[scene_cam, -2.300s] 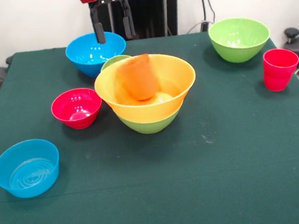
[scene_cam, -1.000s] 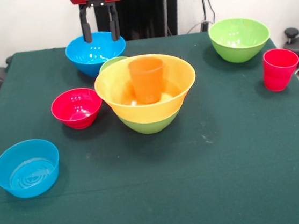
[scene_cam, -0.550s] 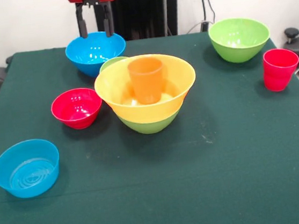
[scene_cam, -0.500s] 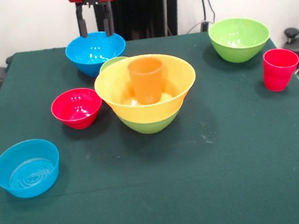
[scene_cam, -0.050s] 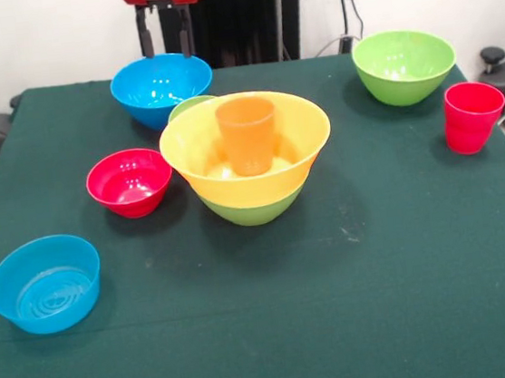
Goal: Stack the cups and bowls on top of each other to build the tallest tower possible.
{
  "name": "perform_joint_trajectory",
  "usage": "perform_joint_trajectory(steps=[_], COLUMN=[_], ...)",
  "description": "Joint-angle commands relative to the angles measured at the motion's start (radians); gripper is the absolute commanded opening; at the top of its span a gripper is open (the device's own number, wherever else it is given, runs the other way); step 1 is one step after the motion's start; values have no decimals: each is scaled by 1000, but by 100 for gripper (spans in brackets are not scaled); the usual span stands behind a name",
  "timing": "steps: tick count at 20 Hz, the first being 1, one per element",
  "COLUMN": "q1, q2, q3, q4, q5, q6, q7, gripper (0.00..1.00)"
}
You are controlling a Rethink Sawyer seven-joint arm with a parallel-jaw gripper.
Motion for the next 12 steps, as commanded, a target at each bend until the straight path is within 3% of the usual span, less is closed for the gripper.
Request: perform_joint_trajectory(steps=[1,7,12], q1=[86,155,229], q2=[122,197,262], q3=[-110,-194,-253], q4=[9,-38,-80], q5=[-124,-128,-84], q6=[-107,-212,-297], q7=[68,90,97], gripper=[100,100,100])
